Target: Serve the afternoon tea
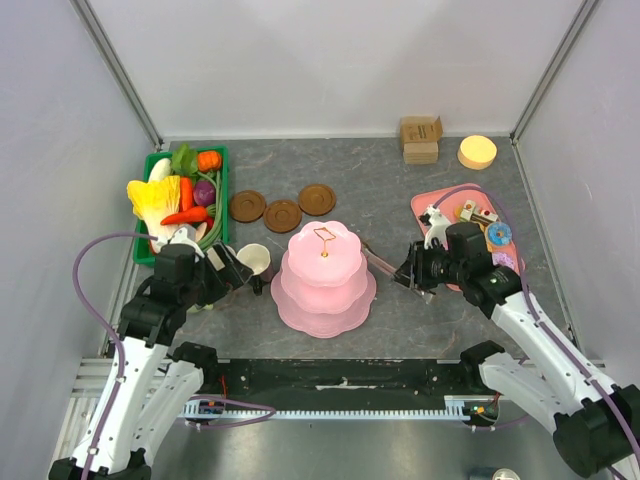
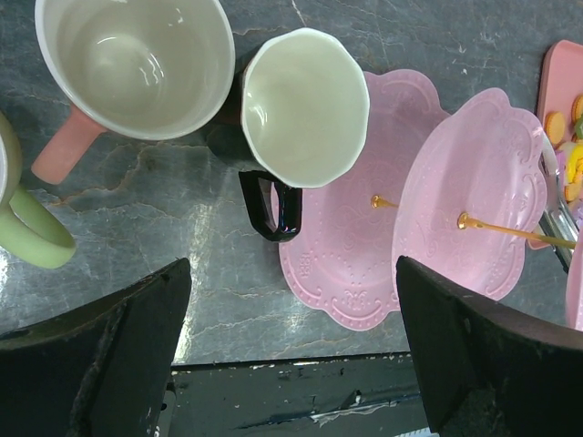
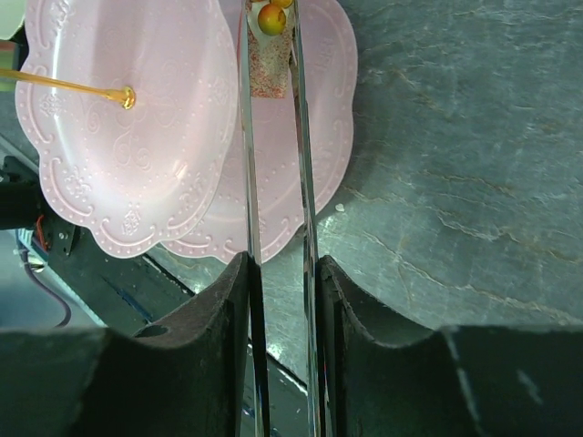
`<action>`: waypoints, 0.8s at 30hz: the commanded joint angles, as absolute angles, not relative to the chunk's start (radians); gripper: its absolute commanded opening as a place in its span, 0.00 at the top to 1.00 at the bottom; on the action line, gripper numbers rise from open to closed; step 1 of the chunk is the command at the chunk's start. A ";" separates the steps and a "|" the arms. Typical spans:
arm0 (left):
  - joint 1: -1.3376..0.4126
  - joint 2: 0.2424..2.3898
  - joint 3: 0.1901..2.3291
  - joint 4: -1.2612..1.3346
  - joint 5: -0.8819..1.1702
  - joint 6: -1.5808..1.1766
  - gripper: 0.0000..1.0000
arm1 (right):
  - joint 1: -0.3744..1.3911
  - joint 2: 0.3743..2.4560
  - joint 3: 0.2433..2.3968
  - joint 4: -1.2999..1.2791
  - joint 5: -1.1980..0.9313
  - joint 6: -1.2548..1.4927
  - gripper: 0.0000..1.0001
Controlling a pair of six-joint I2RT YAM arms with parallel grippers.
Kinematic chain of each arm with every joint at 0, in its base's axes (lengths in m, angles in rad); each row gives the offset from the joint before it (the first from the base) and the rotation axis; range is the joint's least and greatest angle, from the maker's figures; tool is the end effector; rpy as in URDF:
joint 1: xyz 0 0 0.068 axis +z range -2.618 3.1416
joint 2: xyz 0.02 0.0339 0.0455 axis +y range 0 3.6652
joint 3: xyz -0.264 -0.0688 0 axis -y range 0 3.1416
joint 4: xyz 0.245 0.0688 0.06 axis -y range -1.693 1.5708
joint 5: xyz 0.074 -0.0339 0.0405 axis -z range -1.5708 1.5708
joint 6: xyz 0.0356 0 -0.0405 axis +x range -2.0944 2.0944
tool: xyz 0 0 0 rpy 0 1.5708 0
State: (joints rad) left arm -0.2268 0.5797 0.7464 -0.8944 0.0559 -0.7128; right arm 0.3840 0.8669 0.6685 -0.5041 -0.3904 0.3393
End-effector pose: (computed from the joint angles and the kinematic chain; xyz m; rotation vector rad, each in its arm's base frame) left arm 0.1092 -0.0273 0.2851 -0.5389 2.2968 -0.5377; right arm 0.1644 0.0810 0.2562 -0.2662 2.3296 0.8149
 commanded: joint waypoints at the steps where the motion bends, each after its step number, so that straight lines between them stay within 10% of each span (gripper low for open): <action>1: -0.227 0.566 0.738 -0.865 0.071 -0.701 0.01 | 0.387 0.877 0.650 -0.348 -0.483 0.328 0.62; 24: -0.229 0.545 0.726 -0.853 0.090 -0.699 0.01 | 0.394 1.048 0.574 -0.164 -0.561 0.359 0.58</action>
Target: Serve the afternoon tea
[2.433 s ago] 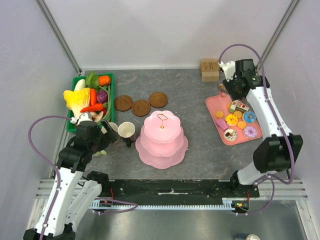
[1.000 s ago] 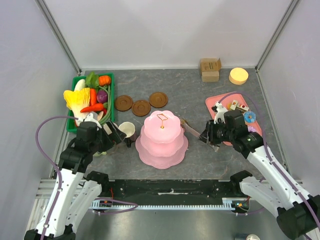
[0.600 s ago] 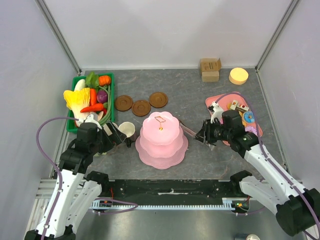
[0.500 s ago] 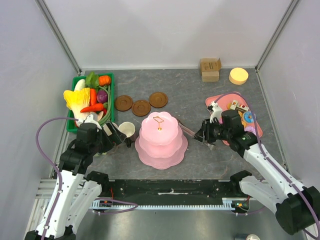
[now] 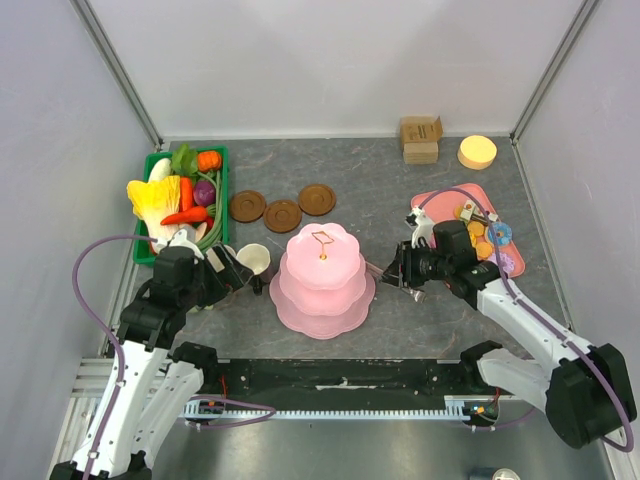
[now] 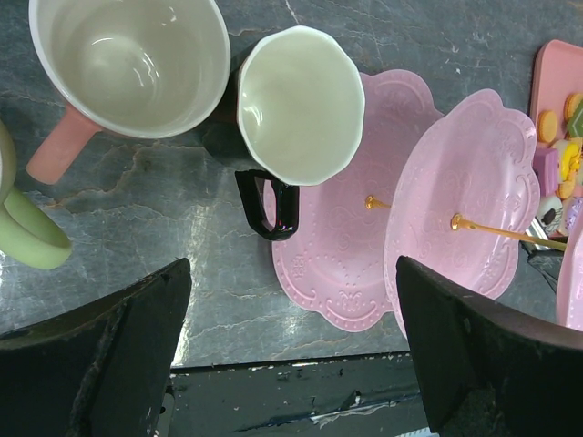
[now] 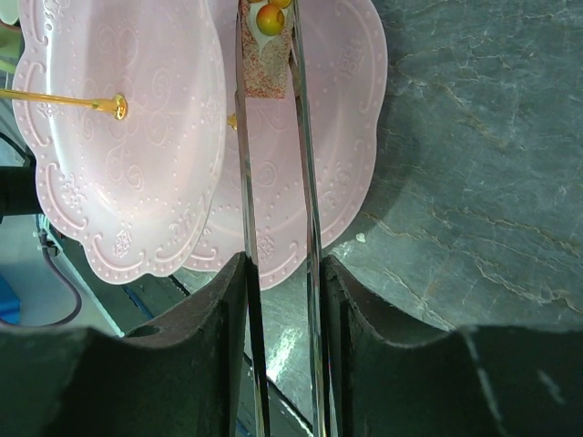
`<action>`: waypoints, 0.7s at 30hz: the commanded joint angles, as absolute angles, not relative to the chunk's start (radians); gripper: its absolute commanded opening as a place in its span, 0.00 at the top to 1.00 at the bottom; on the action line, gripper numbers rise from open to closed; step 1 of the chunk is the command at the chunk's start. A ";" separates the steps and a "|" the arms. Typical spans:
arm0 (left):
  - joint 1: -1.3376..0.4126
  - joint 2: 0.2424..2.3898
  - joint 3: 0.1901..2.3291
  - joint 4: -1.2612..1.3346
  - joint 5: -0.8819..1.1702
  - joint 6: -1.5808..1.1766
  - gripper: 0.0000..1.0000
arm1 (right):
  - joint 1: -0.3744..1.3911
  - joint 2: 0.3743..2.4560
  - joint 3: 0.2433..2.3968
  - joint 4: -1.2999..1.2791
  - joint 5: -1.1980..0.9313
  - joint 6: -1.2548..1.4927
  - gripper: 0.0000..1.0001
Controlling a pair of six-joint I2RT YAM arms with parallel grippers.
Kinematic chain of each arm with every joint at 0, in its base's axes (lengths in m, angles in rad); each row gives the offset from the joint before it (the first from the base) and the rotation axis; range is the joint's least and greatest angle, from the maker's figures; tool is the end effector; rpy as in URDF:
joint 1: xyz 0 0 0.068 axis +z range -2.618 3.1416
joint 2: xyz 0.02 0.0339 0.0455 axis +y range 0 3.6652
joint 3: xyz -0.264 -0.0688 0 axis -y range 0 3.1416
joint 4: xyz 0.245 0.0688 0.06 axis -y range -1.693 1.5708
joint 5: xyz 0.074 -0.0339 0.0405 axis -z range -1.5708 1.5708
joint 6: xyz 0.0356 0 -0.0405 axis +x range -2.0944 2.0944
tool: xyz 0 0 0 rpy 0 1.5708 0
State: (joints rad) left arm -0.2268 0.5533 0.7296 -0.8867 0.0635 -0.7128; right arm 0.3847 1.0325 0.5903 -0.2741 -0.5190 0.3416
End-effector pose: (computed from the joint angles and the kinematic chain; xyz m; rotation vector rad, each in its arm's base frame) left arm 0.1058 -0.0267 0.2828 -0.5307 2.2827 -0.5532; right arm 0.1889 0.0955 0.2207 -0.3339 2.3384 0.9612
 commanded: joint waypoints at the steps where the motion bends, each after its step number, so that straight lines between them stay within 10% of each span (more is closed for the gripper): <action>1: -0.229 0.543 0.727 -0.853 0.091 -0.698 0.01 | 0.396 1.055 0.566 -0.150 -0.566 0.365 0.58; 21: -0.229 0.529 0.716 -0.844 0.097 -0.706 0.01 | 0.422 1.048 0.551 -0.126 -0.516 0.391 0.42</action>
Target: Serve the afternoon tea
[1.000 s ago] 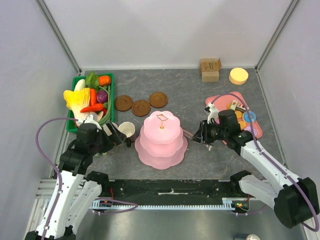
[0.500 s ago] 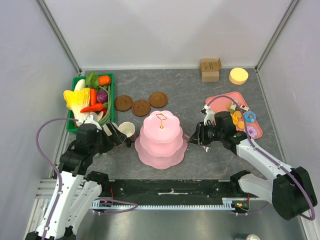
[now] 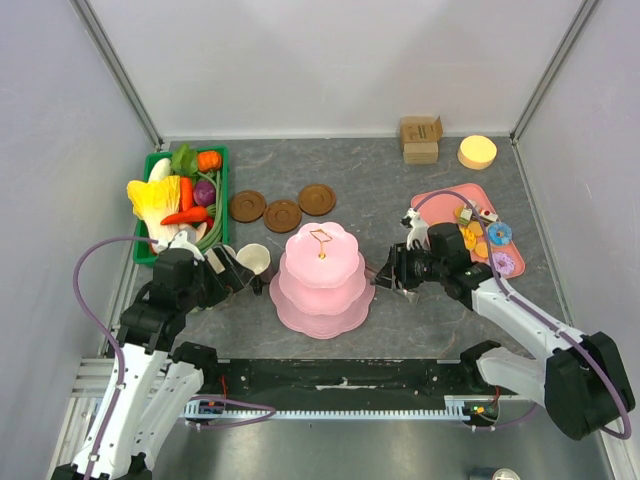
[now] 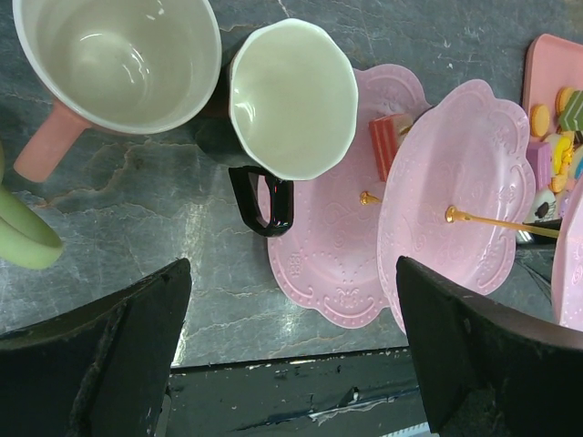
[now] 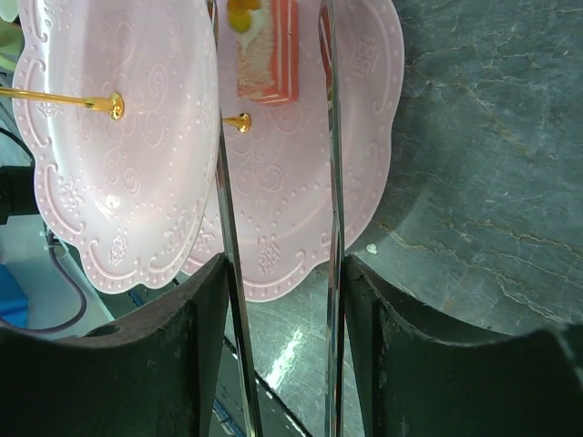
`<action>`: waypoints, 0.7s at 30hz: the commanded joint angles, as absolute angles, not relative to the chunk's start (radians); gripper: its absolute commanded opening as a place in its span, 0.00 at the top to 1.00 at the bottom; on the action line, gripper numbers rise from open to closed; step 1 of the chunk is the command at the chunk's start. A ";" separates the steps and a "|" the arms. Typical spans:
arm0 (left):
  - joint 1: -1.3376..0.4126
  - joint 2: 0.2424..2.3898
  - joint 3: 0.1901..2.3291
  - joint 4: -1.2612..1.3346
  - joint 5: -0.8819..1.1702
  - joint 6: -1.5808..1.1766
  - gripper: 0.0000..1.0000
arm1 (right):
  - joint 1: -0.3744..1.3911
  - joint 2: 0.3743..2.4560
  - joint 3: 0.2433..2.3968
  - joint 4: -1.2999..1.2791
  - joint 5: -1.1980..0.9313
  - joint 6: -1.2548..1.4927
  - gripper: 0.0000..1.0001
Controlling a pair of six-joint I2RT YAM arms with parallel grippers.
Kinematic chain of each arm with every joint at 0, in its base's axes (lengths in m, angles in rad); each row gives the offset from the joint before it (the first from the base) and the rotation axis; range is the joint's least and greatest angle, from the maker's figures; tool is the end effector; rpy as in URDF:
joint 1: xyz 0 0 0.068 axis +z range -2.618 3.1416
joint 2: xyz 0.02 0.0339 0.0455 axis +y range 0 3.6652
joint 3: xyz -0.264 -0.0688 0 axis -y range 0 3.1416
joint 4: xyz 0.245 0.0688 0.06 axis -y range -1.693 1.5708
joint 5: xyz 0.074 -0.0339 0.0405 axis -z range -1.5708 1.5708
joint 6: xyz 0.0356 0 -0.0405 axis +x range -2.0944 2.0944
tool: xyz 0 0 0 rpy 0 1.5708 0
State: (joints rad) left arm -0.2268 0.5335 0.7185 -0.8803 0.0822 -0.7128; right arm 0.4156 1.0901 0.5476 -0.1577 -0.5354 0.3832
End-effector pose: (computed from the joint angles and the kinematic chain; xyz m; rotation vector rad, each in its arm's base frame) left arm 0.1031 -0.0268 0.2817 -0.5175 2.2742 -0.5796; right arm 0.1928 0.1049 0.2051 -0.3368 2.3378 1.0158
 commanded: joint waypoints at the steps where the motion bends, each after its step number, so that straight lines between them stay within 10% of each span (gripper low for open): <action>1: -0.229 0.529 0.716 -0.844 0.100 -0.707 0.01 | 0.420 1.039 0.551 -0.126 -0.503 0.393 0.42; 21: -0.229 0.528 0.715 -0.839 0.107 -0.703 0.01 | 0.420 0.853 0.669 -0.305 -0.083 0.422 0.44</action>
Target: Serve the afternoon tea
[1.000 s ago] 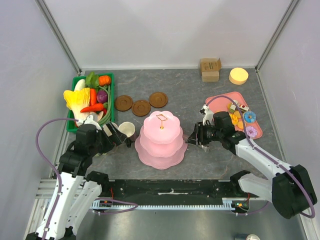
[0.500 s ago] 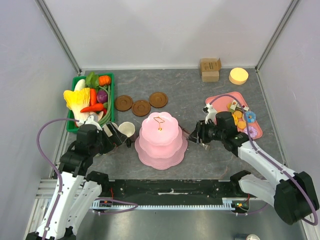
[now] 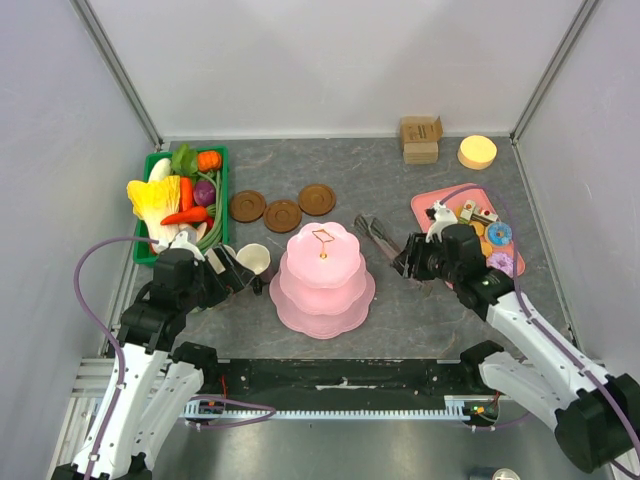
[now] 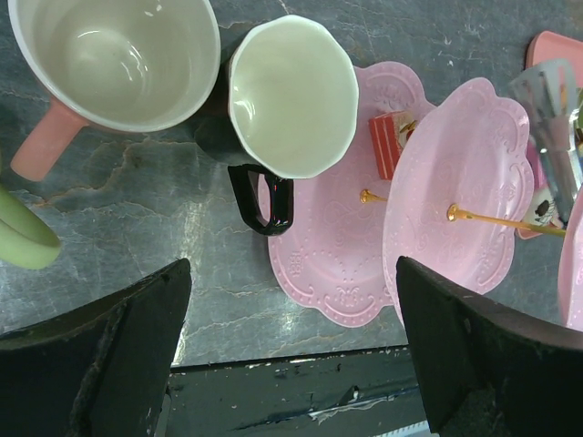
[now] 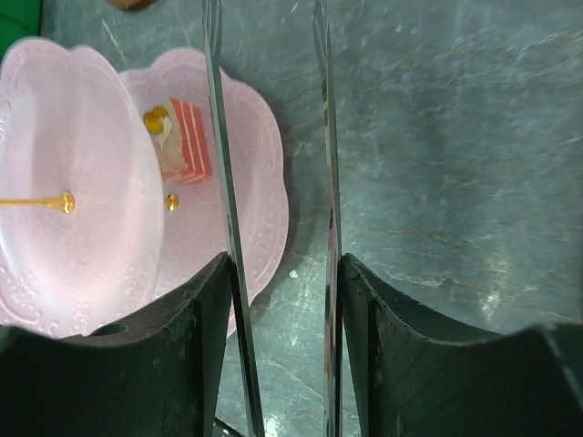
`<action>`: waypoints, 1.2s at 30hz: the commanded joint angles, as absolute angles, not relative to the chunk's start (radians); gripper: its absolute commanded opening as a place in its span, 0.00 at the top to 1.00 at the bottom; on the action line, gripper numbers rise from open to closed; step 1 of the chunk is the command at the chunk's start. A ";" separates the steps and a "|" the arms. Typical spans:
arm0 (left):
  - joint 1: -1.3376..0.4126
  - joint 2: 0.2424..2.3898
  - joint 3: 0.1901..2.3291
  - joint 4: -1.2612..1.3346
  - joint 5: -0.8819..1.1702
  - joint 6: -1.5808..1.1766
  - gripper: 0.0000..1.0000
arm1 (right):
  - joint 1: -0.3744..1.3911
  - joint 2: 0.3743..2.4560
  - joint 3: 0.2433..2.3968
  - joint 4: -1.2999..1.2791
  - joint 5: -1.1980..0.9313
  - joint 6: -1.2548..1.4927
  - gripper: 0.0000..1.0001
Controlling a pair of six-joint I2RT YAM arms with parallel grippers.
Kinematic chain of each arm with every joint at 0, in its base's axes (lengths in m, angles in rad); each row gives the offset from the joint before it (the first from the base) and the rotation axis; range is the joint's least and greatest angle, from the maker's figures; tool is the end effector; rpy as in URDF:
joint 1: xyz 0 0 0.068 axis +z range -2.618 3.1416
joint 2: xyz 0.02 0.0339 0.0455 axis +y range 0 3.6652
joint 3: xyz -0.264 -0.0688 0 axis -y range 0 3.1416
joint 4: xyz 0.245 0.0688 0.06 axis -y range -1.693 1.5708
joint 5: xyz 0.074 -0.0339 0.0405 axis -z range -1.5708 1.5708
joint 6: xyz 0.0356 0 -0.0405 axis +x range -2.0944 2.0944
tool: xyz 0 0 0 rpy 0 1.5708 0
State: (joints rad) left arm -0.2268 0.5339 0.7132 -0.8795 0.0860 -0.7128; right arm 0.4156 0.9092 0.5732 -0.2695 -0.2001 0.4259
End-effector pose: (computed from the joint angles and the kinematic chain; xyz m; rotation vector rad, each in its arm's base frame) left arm 0.1034 -0.0270 0.2800 -0.5171 2.2801 -0.5818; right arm 0.1787 0.0866 0.2357 -0.1065 2.2454 0.6861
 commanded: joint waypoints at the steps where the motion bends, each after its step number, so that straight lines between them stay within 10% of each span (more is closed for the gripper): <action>1: -0.229 0.528 0.713 -0.841 0.107 -0.703 0.01 | 0.420 0.847 0.684 -0.331 -0.046 0.416 0.44; 14: -0.229 0.512 0.707 -0.827 0.112 -0.707 0.00 | 0.385 1.115 1.092 -0.765 0.619 0.387 0.42; 36: -0.230 0.479 0.693 -0.802 0.146 -0.699 0.01 | 0.203 1.315 1.134 -0.712 0.523 0.318 0.42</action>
